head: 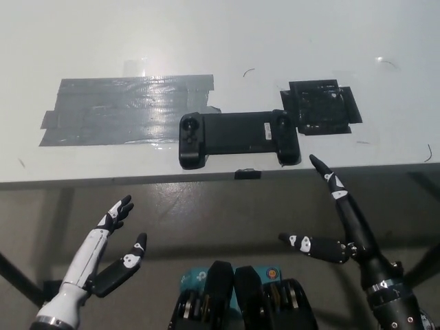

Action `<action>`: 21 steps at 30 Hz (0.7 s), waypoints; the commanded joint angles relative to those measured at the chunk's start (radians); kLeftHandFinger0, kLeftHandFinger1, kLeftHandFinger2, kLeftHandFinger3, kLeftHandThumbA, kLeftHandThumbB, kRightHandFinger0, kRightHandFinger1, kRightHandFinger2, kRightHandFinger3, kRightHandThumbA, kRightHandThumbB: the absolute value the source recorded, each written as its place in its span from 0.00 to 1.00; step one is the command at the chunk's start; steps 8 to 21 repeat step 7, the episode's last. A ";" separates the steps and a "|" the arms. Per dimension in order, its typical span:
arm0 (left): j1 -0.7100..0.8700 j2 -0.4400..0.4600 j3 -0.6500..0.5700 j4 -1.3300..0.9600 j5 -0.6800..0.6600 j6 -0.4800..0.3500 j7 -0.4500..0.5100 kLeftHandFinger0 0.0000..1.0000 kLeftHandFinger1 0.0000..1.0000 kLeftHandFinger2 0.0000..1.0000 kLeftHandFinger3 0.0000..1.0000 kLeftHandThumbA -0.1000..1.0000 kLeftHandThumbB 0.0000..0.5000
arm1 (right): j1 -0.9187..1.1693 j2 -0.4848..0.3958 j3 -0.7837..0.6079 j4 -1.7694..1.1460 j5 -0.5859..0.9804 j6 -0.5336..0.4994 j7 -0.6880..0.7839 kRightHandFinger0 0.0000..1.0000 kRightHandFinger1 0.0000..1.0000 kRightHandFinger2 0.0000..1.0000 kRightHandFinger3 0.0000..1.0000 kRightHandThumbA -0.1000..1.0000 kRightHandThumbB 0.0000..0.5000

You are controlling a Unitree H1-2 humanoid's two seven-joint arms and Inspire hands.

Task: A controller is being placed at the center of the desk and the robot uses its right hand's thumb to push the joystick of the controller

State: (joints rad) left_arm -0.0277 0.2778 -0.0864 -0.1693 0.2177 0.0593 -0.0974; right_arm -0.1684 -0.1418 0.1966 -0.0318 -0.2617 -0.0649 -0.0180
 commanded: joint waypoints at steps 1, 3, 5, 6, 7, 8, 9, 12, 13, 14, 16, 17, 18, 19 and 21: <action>-0.013 0.015 0.010 -0.022 0.005 -0.034 -0.005 1.00 1.00 1.00 1.00 0.57 0.02 | -0.032 -0.006 -0.012 -0.006 0.003 -0.048 0.013 1.00 1.00 1.00 1.00 1.00 0.61; -0.013 0.016 0.013 -0.028 0.001 -0.025 -0.007 1.00 1.00 1.00 1.00 0.56 0.02 | -0.035 -0.005 -0.012 -0.001 0.002 -0.049 0.013 1.00 1.00 1.00 1.00 1.00 0.61; -0.014 0.014 0.012 -0.030 -0.001 -0.022 -0.009 1.00 1.00 1.00 1.00 0.56 0.02 | -0.034 -0.006 -0.013 -0.001 0.002 -0.048 0.014 1.00 1.00 1.00 1.00 1.00 0.61; -0.015 0.015 0.011 -0.029 0.000 -0.024 -0.009 1.00 1.00 1.00 1.00 0.56 0.02 | -0.035 -0.007 -0.013 0.000 0.002 -0.049 0.015 1.00 1.00 1.00 1.00 1.00 0.61; -0.015 0.015 0.011 -0.029 0.000 -0.024 -0.009 1.00 1.00 1.00 1.00 0.56 0.02 | -0.035 -0.007 -0.013 0.000 0.002 -0.049 0.015 1.00 1.00 1.00 1.00 1.00 0.61; -0.015 0.015 0.011 -0.029 0.000 -0.024 -0.009 1.00 1.00 1.00 1.00 0.56 0.02 | -0.035 -0.007 -0.013 0.000 0.002 -0.049 0.015 1.00 1.00 1.00 1.00 1.00 0.61; -0.015 0.015 0.011 -0.029 0.000 -0.024 -0.009 1.00 1.00 1.00 1.00 0.56 0.02 | -0.035 -0.007 -0.013 0.000 0.002 -0.049 0.015 1.00 1.00 1.00 1.00 1.00 0.61; -0.015 0.015 0.011 -0.029 0.000 -0.024 -0.009 1.00 1.00 1.00 1.00 0.56 0.02 | -0.035 -0.007 -0.013 0.000 0.002 -0.049 0.015 1.00 1.00 1.00 1.00 1.00 0.61; -0.015 0.015 0.011 -0.029 0.000 -0.024 -0.009 1.00 1.00 1.00 1.00 0.56 0.02 | -0.035 -0.007 -0.013 0.000 0.002 -0.049 0.015 1.00 1.00 1.00 1.00 1.00 0.61; -0.015 0.015 0.011 -0.029 0.000 -0.024 -0.009 1.00 1.00 1.00 1.00 0.56 0.02 | -0.035 -0.007 -0.013 0.000 0.002 -0.049 0.015 1.00 1.00 1.00 1.00 1.00 0.61; -0.015 0.015 0.011 -0.029 0.000 -0.024 -0.009 1.00 1.00 1.00 1.00 0.56 0.02 | -0.035 -0.007 -0.013 0.000 0.002 -0.049 0.015 1.00 1.00 1.00 1.00 1.00 0.61; -0.015 0.015 0.011 -0.029 0.000 -0.024 -0.009 1.00 1.00 1.00 1.00 0.56 0.02 | -0.035 -0.007 -0.013 0.000 0.002 -0.049 0.015 1.00 1.00 1.00 1.00 1.00 0.61; -0.015 0.015 0.011 -0.029 0.000 -0.024 -0.009 1.00 1.00 1.00 1.00 0.56 0.02 | -0.035 -0.007 -0.013 0.000 0.002 -0.049 0.015 1.00 1.00 1.00 1.00 1.00 0.61; -0.015 0.015 0.011 -0.029 0.000 -0.024 -0.009 1.00 1.00 1.00 1.00 0.56 0.02 | -0.035 -0.007 -0.013 0.000 0.002 -0.049 0.015 1.00 1.00 1.00 1.00 1.00 0.61; -0.015 0.015 0.011 -0.029 0.000 -0.024 -0.009 1.00 1.00 1.00 1.00 0.56 0.02 | -0.035 -0.007 -0.013 0.000 0.002 -0.049 0.015 1.00 1.00 1.00 1.00 1.00 0.61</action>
